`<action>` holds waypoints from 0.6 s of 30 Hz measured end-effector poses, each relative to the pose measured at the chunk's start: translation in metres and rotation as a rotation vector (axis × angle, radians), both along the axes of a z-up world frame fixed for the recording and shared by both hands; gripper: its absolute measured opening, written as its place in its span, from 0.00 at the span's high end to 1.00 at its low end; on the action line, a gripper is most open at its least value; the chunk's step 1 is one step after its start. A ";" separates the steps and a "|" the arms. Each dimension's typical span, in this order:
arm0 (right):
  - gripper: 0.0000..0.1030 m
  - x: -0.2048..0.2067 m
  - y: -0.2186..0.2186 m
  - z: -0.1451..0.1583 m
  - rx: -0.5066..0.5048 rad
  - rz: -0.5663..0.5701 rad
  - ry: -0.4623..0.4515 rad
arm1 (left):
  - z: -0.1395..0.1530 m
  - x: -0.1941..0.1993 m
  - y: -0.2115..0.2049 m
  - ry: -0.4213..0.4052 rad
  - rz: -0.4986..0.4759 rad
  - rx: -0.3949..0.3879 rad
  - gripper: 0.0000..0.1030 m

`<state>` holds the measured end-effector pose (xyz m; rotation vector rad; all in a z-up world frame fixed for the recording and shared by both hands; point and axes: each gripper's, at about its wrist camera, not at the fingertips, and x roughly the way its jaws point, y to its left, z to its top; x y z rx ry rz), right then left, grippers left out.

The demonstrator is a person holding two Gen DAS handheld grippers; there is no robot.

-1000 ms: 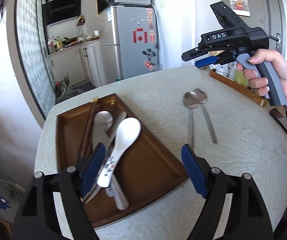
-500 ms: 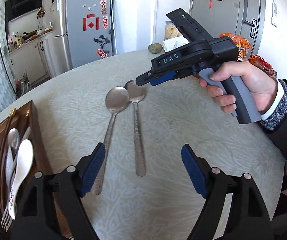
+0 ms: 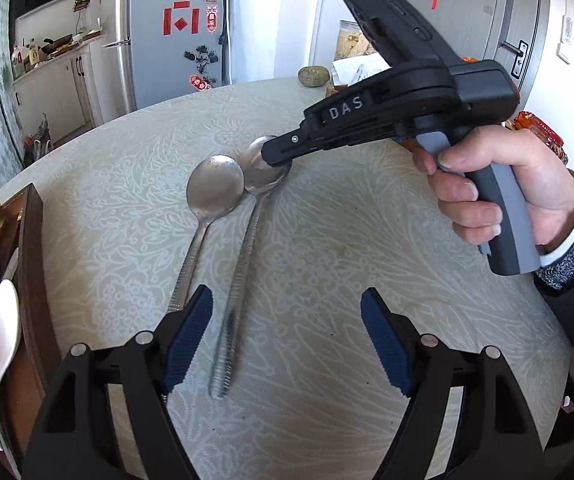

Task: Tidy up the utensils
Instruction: 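Grasp a long-handled steel spoon by its handle with the left tool, then carry the spoon into the wooden tray and open the left tool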

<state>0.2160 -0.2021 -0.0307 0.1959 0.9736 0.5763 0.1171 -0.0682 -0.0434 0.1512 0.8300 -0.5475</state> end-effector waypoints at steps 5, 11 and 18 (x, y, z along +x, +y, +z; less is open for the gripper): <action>0.98 -0.028 -0.009 0.025 0.039 0.016 -0.030 | -0.001 0.000 -0.005 0.012 -0.007 0.005 0.40; 0.98 -0.045 -0.004 0.051 0.049 0.032 -0.065 | 0.002 -0.010 -0.005 0.010 -0.011 0.025 0.91; 0.98 -0.050 0.026 0.074 0.061 0.061 -0.097 | 0.033 -0.025 0.028 -0.044 0.026 0.002 0.91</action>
